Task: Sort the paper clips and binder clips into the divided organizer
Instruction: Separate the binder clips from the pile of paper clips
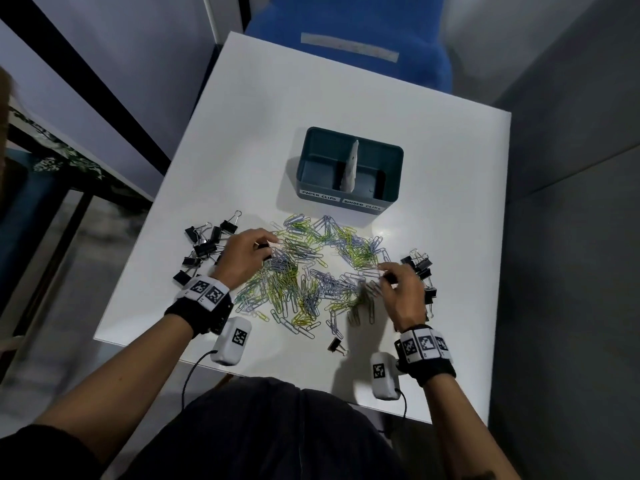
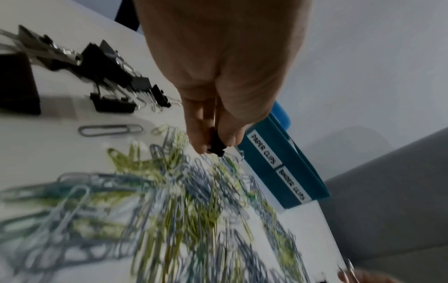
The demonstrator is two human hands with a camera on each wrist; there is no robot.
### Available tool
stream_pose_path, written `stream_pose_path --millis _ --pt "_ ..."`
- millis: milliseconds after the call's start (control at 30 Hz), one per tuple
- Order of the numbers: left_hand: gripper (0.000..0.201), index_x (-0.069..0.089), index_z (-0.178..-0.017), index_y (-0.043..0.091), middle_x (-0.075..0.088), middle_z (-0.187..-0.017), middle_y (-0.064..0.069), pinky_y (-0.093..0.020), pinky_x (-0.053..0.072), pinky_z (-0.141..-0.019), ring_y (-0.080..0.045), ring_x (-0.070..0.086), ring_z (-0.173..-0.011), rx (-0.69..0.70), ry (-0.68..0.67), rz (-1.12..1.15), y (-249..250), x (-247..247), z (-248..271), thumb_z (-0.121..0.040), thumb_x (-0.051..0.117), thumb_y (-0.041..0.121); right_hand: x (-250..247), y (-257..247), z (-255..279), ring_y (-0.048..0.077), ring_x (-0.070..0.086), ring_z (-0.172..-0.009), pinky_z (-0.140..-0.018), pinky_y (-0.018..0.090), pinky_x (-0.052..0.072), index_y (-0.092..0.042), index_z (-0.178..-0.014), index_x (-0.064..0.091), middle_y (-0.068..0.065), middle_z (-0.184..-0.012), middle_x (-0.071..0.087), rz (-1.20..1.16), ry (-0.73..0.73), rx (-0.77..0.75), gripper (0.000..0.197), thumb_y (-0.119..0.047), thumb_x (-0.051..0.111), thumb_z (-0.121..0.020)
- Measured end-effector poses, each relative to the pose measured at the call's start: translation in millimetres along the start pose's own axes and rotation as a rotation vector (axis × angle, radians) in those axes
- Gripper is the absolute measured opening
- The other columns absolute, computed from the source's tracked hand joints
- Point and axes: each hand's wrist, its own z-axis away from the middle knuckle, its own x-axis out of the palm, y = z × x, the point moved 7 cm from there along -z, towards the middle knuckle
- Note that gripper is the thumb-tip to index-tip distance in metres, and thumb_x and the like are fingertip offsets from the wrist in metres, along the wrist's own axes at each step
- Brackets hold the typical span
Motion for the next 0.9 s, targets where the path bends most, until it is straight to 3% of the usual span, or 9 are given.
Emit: stream_pose_path --millis 133,233,433,533,633,733,833,900 --pt "0.016 0.072 -0.095 0.021 0.068 -0.095 0.0 -0.034 0.053 -0.081 -0.019 0.063 -0.088 -0.066 0.145 -0.09 -24.8 -47.3 -18.0 -0.085 0.068 0.01 -45.8 33.6 -7.4 0.025 0.063 -0.092 -0.089 0.033 0.05 -0.01 -0.109 0.068 0.012 -0.104 0.068 -0.006 0.161 0.101 0.028 -0.002 0.063 -0.082" --pt "0.013 0.072 -0.093 0.019 0.07 -0.1 -0.006 -0.038 0.052 -0.088 -0.024 0.064 -0.095 -0.162 0.267 -0.163 -46.3 -78.4 -33.0 -0.085 0.066 0.01 -67.1 64.3 -14.6 0.023 0.063 -0.087 -0.083 0.024 0.044 -0.012 -0.106 0.066 0.008 -0.094 0.069 0.036 0.187 0.244 0.027 -0.002 0.062 -0.081" --pt "0.014 0.07 -0.093 0.021 0.069 -0.096 -0.007 -0.033 0.048 -0.089 -0.028 0.06 -0.103 -0.308 0.231 -0.206 -78.3 -86.4 -47.2 -0.084 0.065 0.012 -66.6 101.4 -25.6 0.032 0.063 -0.096 -0.085 0.03 0.043 -0.012 -0.108 0.066 0.014 -0.098 0.07 0.079 0.106 0.382 0.025 -0.01 0.068 -0.083" --pt "0.017 0.068 -0.101 0.016 0.063 -0.109 -0.012 -0.035 0.047 -0.088 -0.03 0.058 -0.104 -0.293 0.214 -0.26 -76.3 -81.8 -40.7 -0.086 0.063 0.011 -59.9 104.9 -27.1 0.032 0.063 -0.096 -0.086 0.036 0.047 -0.013 -0.109 0.066 0.014 -0.097 0.069 0.096 0.068 0.389 0.025 -0.011 0.068 -0.084" --pt "0.022 0.063 -0.108 0.018 0.049 -0.117 -0.011 -0.042 0.047 -0.08 -0.028 0.051 -0.107 -0.192 0.205 -0.466 -56.6 -76.5 -23.4 -0.087 0.06 0.013 -61.5 94.1 -27.0 0.036 0.058 -0.1 -0.086 0.038 0.046 -0.008 -0.108 0.066 0.019 -0.102 0.064 0.226 0.105 0.314 0.025 -0.009 0.066 -0.083" --pt "0.022 0.06 -0.11 0.015 0.05 -0.112 -0.01 -0.042 0.049 -0.075 -0.029 0.054 -0.097 -0.035 0.145 -0.553 -40.3 -58.0 3.6 -0.089 0.057 0.013 -61.9 59.1 -13.9 0.035 0.056 -0.097 -0.084 0.04 0.046 -0.01 -0.106 0.066 0.017 -0.102 0.059 0.243 0.199 0.099 0.023 -0.007 0.065 -0.082" --pt "0.02 0.059 -0.107 0.007 0.053 -0.11 -0.012 -0.04 0.049 -0.07 -0.031 0.057 -0.089 0.025 -0.036 -0.684 -50.2 -23.4 32.9 -0.088 0.056 0.011 -29.2 25.5 12.7 0.023 0.059 -0.078 -0.068 0.032 0.05 -0.013 -0.103 0.064 0.006 -0.098 0.06 0.2 0.0 -0.071 0.019 -0.014 0.066 -0.084" --pt "0.029 0.054 -0.11 0.003 0.052 -0.107 -0.014 -0.039 0.05 -0.061 -0.03 0.055 -0.088 0.028 -0.151 -0.814 -62.1 -1.8 47.7 -0.082 0.061 0.008 4.3 10.0 36.5 0.012 0.057 -0.068 -0.057 0.02 0.041 -0.016 -0.1 0.062 -0.001 -0.091 0.06 0.237 -0.231 -0.175 0.02 -0.026 0.068 -0.084"
